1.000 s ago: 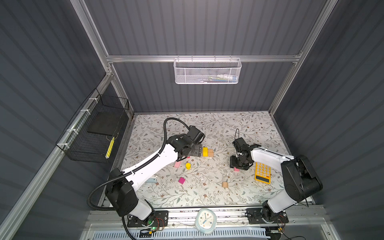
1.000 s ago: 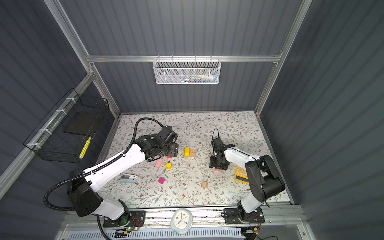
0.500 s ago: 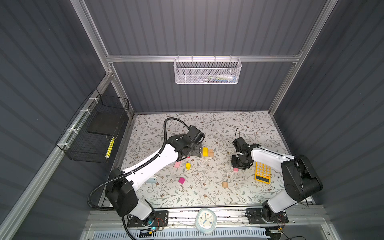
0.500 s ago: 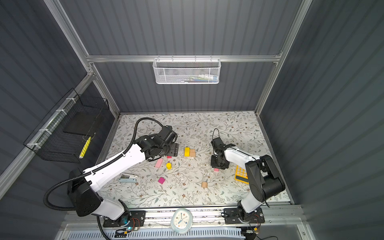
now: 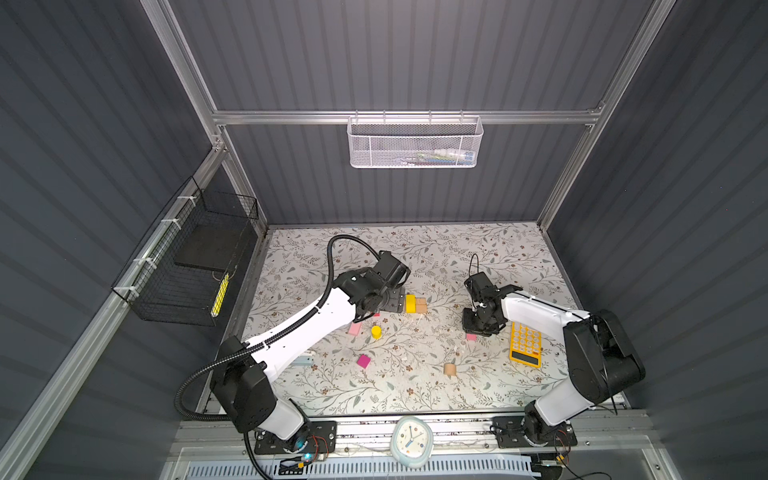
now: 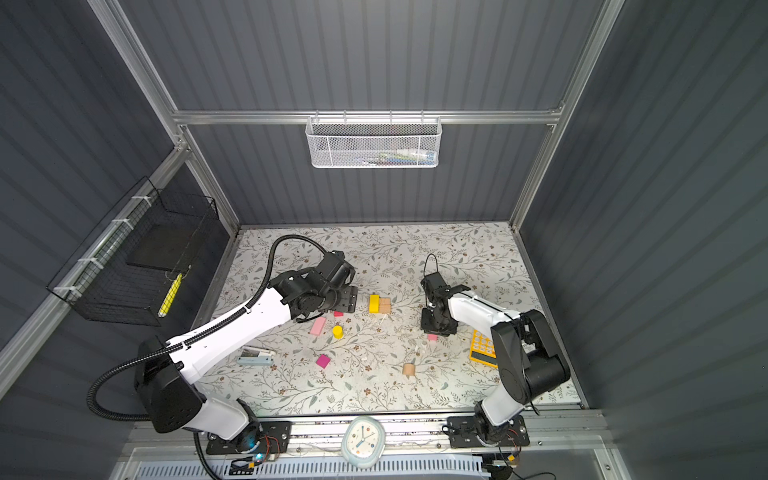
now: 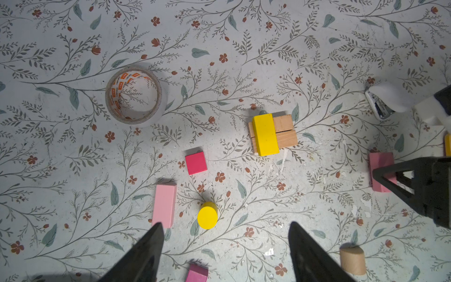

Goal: Build the wood block tower

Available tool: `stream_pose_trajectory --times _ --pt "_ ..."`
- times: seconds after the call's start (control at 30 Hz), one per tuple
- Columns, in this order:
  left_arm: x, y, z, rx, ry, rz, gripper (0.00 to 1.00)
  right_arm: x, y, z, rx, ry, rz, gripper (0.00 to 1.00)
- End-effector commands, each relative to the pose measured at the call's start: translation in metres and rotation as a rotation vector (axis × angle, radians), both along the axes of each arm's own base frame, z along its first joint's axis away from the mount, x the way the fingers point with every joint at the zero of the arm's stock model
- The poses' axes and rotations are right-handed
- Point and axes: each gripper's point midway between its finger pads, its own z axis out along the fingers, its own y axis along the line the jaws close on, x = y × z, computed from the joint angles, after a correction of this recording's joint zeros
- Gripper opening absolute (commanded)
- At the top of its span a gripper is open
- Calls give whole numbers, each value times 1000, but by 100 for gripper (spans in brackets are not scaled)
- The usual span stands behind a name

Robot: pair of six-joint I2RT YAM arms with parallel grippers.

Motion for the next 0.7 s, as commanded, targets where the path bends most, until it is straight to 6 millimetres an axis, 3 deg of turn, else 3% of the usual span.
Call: stream_pose_trajectory --times 0.0,0.27,0.67 --pt "0 1 -3 2 12 0 80 6 4 10 -20 -10 27 26" --pt "-1 0 -4 3 13 -1 80 26 29 31 -1 -41 93 27" --pt "-3 -1 -9 -17 26 5 80 63 98 43 46 -56 227 29"
